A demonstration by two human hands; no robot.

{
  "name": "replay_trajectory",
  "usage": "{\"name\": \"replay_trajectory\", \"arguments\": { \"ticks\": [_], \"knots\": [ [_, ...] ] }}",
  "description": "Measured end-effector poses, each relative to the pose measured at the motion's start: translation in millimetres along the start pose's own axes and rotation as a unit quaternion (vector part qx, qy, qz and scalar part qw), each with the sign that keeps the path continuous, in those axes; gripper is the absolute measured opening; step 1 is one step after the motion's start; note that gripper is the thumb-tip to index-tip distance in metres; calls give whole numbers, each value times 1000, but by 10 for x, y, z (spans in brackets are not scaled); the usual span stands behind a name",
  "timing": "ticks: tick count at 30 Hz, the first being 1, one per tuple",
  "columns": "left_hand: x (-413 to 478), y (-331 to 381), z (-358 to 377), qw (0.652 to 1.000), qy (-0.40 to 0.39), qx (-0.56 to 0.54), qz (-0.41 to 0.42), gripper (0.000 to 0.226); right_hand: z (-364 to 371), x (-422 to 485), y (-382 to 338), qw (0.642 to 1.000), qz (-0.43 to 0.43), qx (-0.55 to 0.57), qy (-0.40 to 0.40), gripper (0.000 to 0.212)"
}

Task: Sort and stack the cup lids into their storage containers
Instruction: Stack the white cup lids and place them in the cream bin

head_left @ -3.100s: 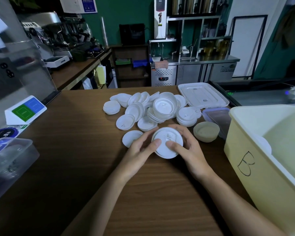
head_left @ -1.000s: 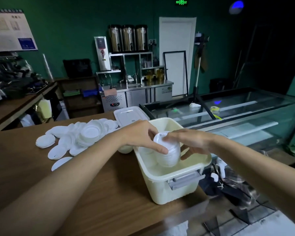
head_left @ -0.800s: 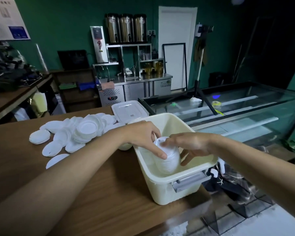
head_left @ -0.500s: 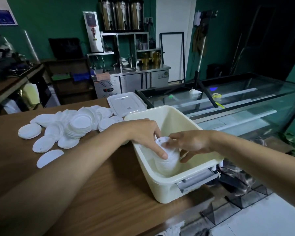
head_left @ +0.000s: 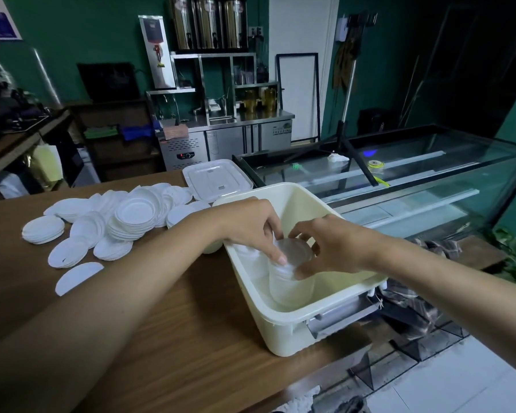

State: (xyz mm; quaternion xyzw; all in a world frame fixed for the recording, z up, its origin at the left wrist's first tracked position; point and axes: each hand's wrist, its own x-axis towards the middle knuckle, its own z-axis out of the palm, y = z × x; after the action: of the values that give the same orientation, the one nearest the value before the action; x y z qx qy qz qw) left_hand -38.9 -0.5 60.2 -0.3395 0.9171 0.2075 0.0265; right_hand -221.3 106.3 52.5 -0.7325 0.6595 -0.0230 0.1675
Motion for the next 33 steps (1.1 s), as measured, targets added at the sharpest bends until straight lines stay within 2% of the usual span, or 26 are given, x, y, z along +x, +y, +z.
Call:
{"name": "replay_trajectory", "arguments": {
  "ticks": [4,9,17,22,26,30,33],
  "knots": [
    [4,-47,50,1000,10,-13,18,49,40,53,-9,1000,12,-21,-2,72],
    [-11,-161,102,998,65,11,21,62,95,124,11,998,24,-36,38,58],
    [50,-167,114,998,42,49,20,88,111,266,17,994,44,-71,63,44],
    [46,-147,140,997,43,64,6,82,147,323,47,992,53,-81,75,45],
    [53,-134,137,996,51,73,-2,95,155,360,62,993,52,-80,65,51],
    [75,-142,110,996,43,73,-9,93,163,361,22,993,60,-91,54,55],
    [58,-136,20,997,40,66,-19,86,146,326,-1,993,57,-82,64,67]
  ]
}}
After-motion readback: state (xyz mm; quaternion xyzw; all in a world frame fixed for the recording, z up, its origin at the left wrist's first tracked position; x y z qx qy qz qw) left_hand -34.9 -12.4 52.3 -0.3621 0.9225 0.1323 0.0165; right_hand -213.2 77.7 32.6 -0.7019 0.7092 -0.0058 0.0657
